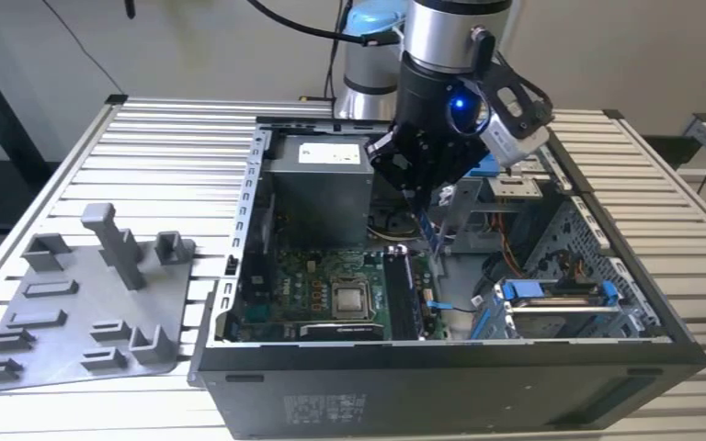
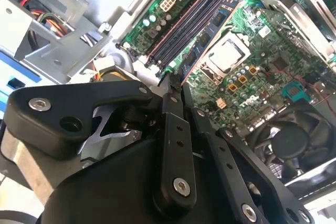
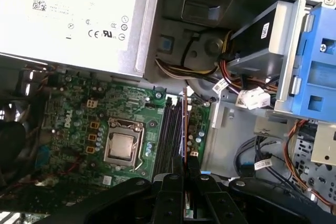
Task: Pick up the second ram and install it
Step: 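Insert the second ram into the second slot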
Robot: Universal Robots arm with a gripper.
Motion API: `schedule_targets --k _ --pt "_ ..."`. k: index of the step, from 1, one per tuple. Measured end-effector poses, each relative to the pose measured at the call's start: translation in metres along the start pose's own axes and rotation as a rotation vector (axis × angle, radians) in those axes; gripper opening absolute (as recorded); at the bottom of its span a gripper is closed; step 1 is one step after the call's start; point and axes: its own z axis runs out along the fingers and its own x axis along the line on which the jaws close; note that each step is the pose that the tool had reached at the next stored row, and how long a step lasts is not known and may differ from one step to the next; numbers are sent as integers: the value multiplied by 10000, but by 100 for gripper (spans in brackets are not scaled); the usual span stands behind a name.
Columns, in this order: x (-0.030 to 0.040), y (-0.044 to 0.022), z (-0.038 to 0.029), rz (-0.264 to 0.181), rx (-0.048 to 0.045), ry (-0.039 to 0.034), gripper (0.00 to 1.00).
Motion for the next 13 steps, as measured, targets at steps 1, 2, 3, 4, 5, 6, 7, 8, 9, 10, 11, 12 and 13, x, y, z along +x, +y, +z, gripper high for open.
schedule_targets --k 1,2,3,4,5,6,7,8,9,10,11,12,13 --pt "-1 1 2 37 2 -1 14" --pt "-1 1 5 66 3 -2 14" --pt "-2 2 7 96 4 -2 14" --pt "-2 2 9 122 5 -3 14" --pt "-3 3 11 151 6 -4 14" --pt "-3 4 13 175 7 -4 14" --pt "-3 5 15 198 8 -5 14" --pt "-3 6 17 223 10 -5 14" --pt "-3 8 20 246 12 -5 14" --pt "-3 9 24 266 12 -6 14" --pt "-5 12 27 284 13 -7 14" --pt "-7 13 32 293 13 -6 14" --pt "-11 14 37 296 13 -6 14"
